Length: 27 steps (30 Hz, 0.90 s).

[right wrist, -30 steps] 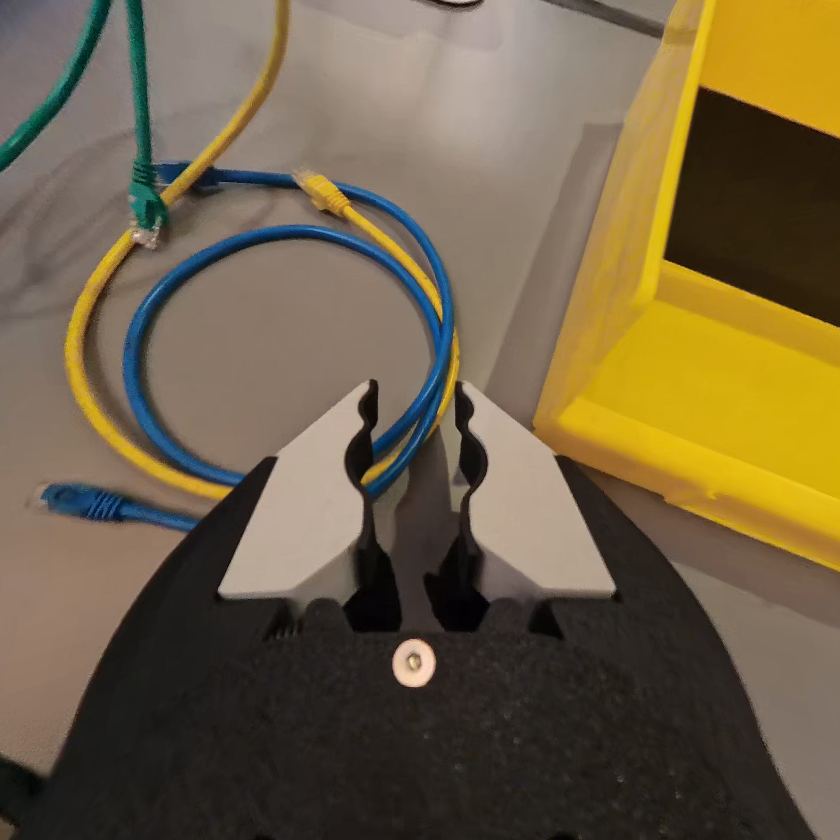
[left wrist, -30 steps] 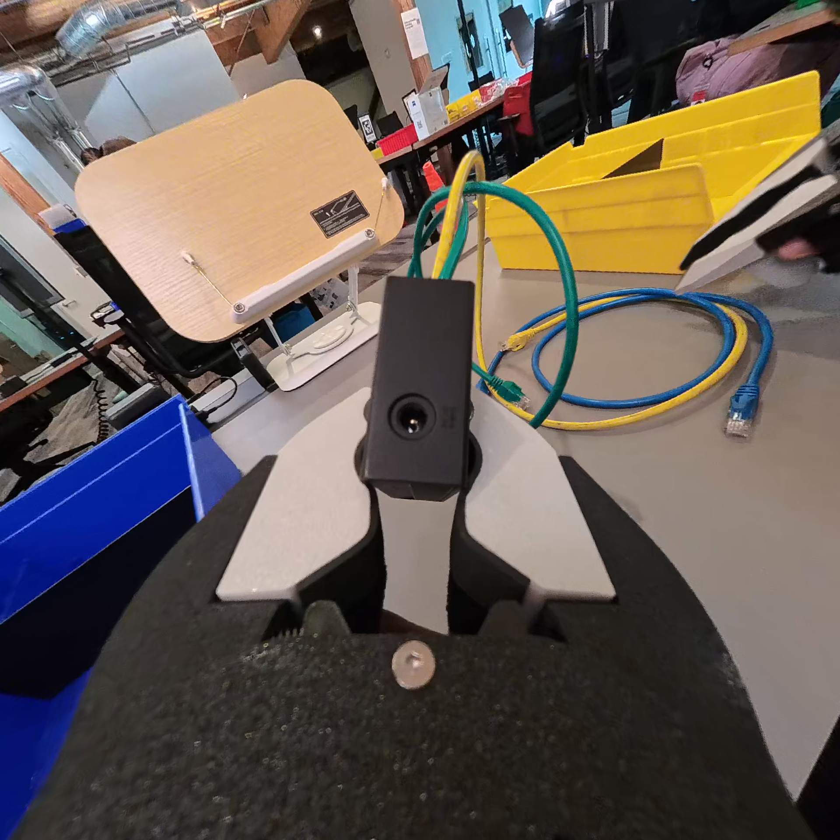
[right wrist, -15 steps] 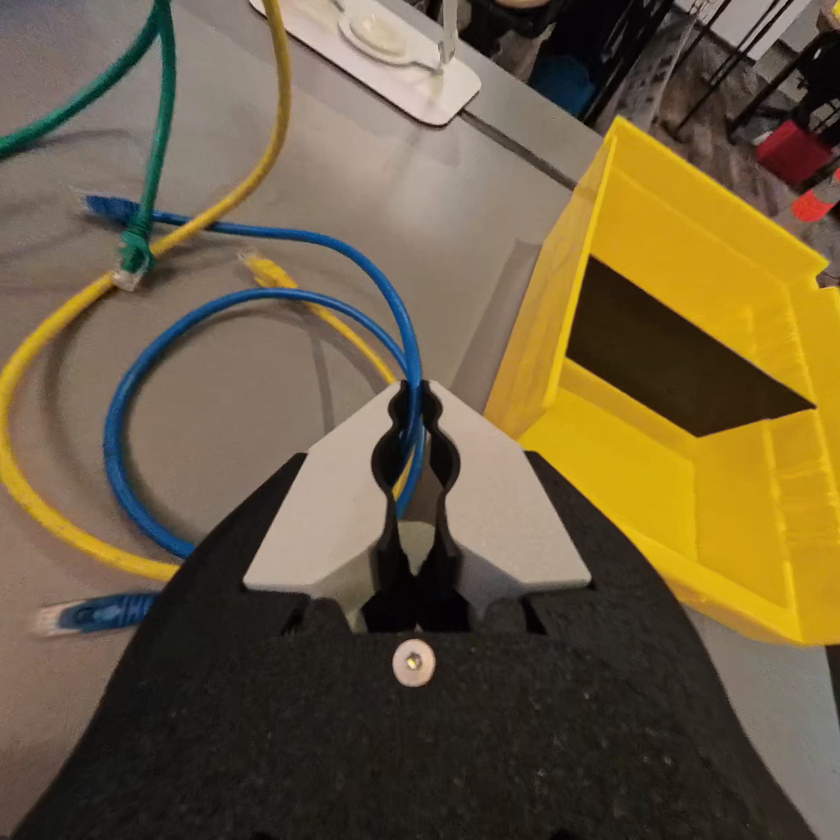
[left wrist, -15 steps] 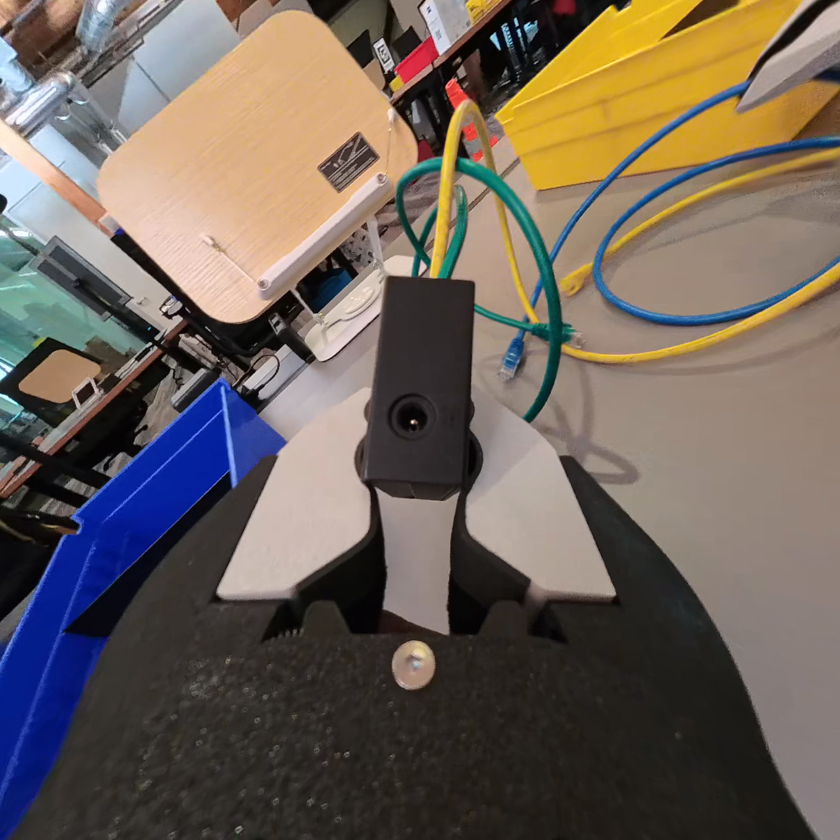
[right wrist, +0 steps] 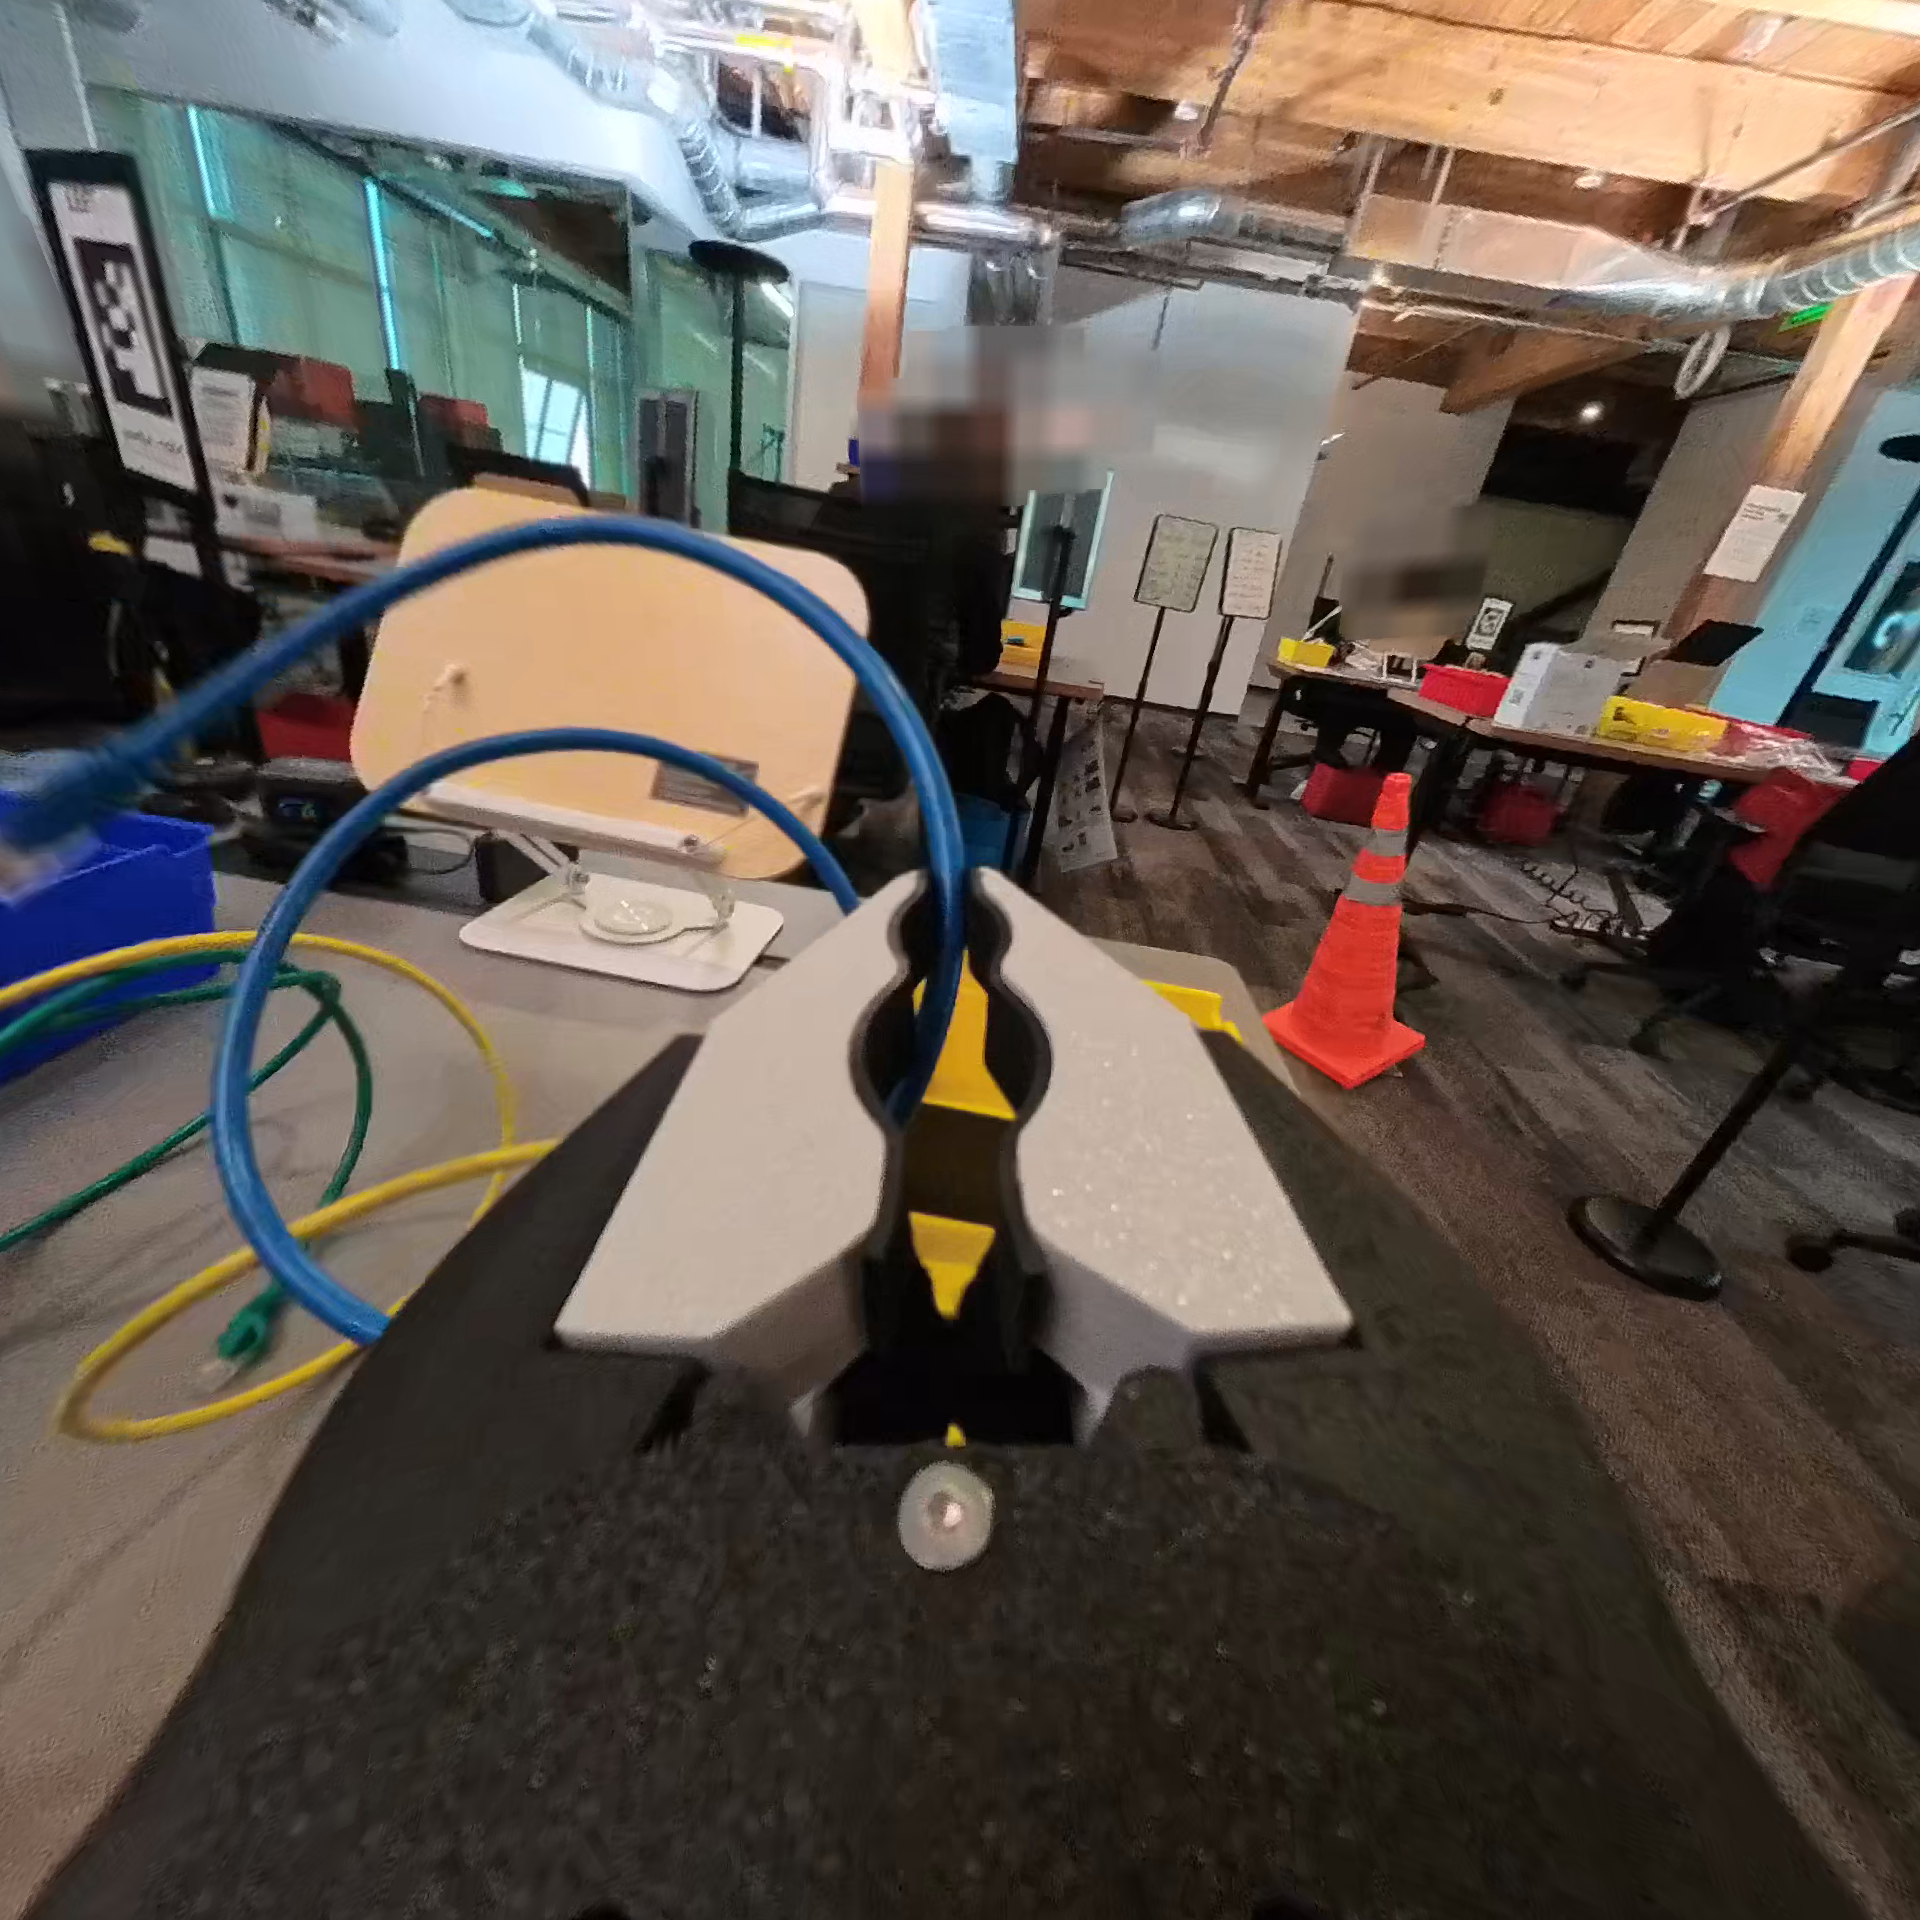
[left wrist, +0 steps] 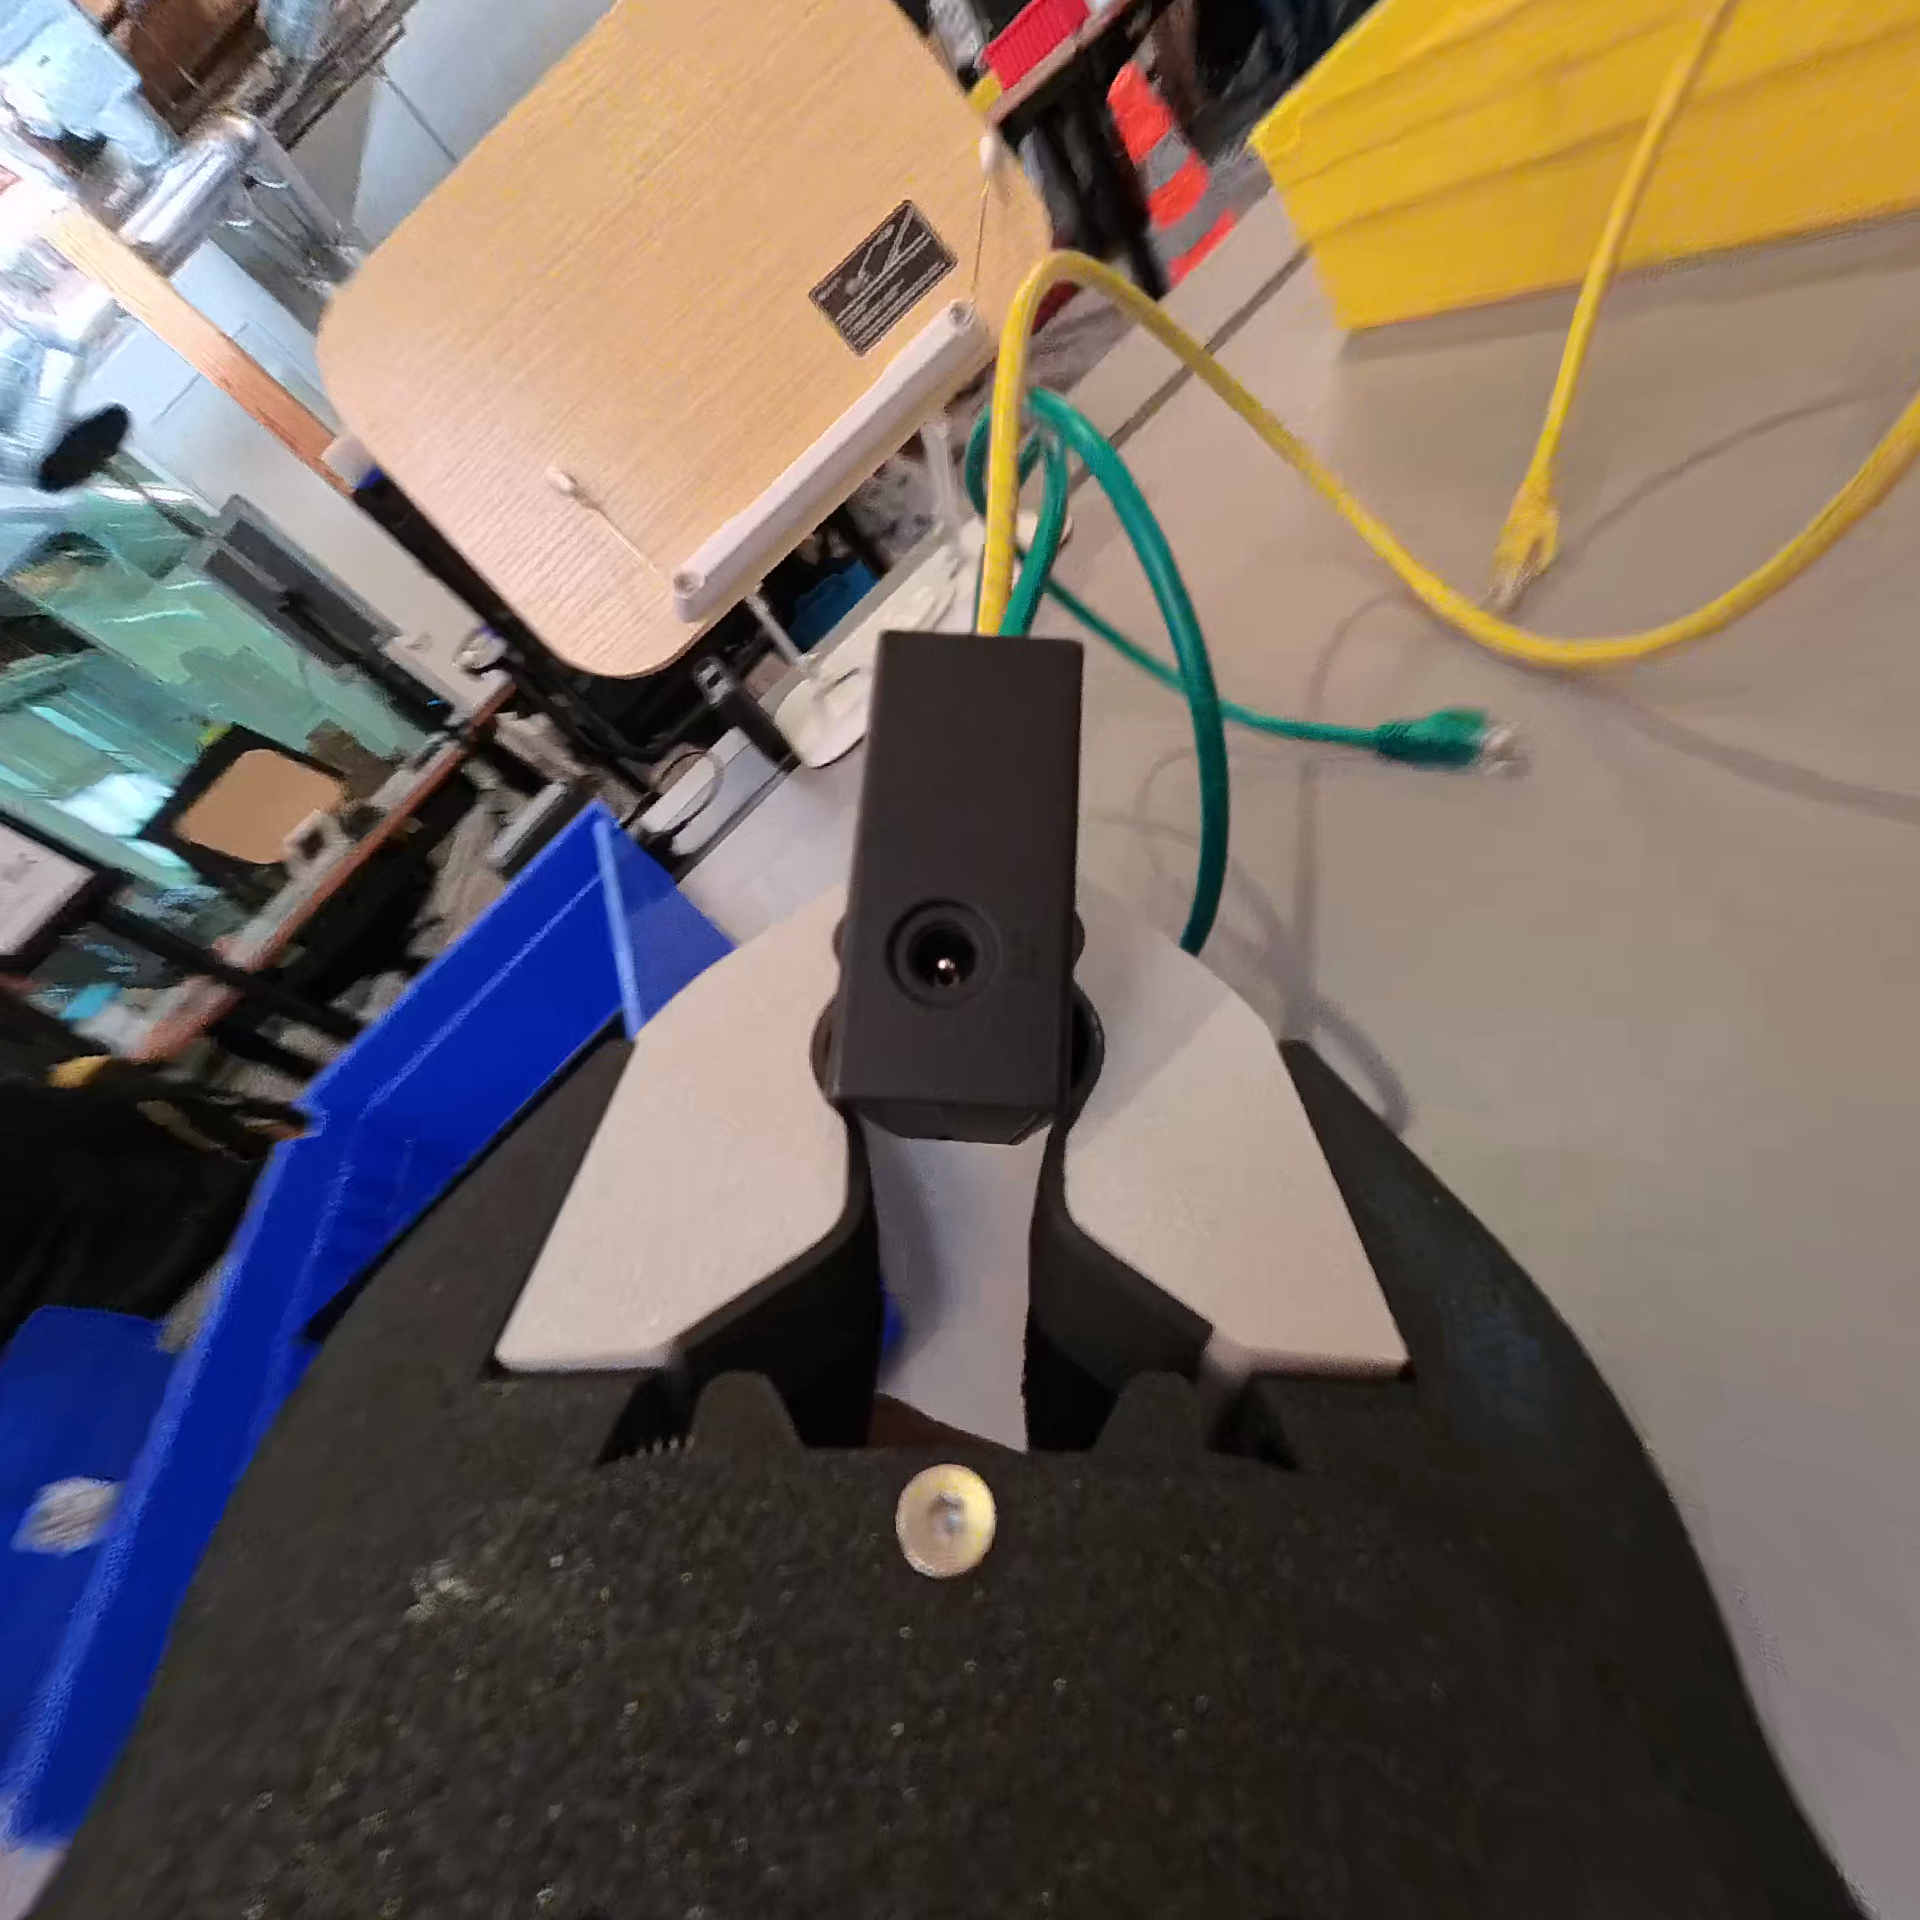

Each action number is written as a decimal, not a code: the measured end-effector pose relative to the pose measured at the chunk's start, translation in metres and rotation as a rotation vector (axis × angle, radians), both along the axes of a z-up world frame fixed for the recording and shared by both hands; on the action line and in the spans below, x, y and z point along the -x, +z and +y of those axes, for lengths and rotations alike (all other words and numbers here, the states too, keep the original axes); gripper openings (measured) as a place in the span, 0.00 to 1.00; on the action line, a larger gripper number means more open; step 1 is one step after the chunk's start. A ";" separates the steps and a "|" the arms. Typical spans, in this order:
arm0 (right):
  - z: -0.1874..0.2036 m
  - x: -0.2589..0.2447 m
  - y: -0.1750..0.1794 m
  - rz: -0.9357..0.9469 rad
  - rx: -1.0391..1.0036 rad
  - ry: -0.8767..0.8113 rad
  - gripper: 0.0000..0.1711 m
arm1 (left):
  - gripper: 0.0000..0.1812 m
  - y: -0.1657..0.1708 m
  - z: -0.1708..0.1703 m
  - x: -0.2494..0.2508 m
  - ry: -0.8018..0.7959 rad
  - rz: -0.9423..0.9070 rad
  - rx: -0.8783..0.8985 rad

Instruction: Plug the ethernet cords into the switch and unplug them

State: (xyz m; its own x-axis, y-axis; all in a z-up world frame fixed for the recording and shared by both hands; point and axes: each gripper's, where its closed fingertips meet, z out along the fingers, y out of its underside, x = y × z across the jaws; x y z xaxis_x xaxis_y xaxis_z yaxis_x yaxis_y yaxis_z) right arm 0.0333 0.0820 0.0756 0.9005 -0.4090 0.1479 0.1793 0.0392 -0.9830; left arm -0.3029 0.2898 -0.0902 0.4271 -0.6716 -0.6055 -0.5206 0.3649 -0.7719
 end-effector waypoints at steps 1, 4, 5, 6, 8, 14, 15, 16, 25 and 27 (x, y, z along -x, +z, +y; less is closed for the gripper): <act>-0.008 -0.006 0.003 0.031 -0.032 -0.002 0.02 | 0.17 0.001 0.003 0.003 0.021 0.035 -0.052; -0.011 -0.003 -0.005 0.214 -0.114 0.153 0.02 | 0.17 0.005 -0.001 0.001 0.002 0.035 -0.085; 0.003 0.005 -0.028 0.253 -0.022 0.217 0.02 | 0.18 0.004 -0.002 0.000 0.003 0.024 -0.065; 0.017 0.016 -0.059 0.288 0.106 0.280 0.02 | 0.18 0.003 -0.002 -0.001 0.007 0.022 -0.050; 0.030 0.025 -0.103 0.269 0.234 0.280 0.02 | 0.17 0.002 -0.003 -0.002 0.007 0.030 -0.054; 0.031 0.048 -0.208 0.172 0.736 0.295 0.02 | 0.17 0.010 0.007 0.008 0.081 0.019 -0.079; 0.028 0.051 -0.225 0.198 0.814 0.305 0.02 | 0.17 0.010 0.010 0.010 0.091 0.012 -0.077; 0.027 0.048 -0.236 0.218 0.847 0.284 0.02 | 0.17 0.009 0.011 0.010 0.092 0.007 -0.073; 0.030 0.051 -0.257 0.112 0.899 0.350 0.16 | 0.17 0.004 0.008 0.006 0.072 0.022 -0.068; 0.035 0.053 -0.266 0.157 0.917 0.403 0.19 | 0.17 0.002 0.007 0.004 0.060 0.024 -0.061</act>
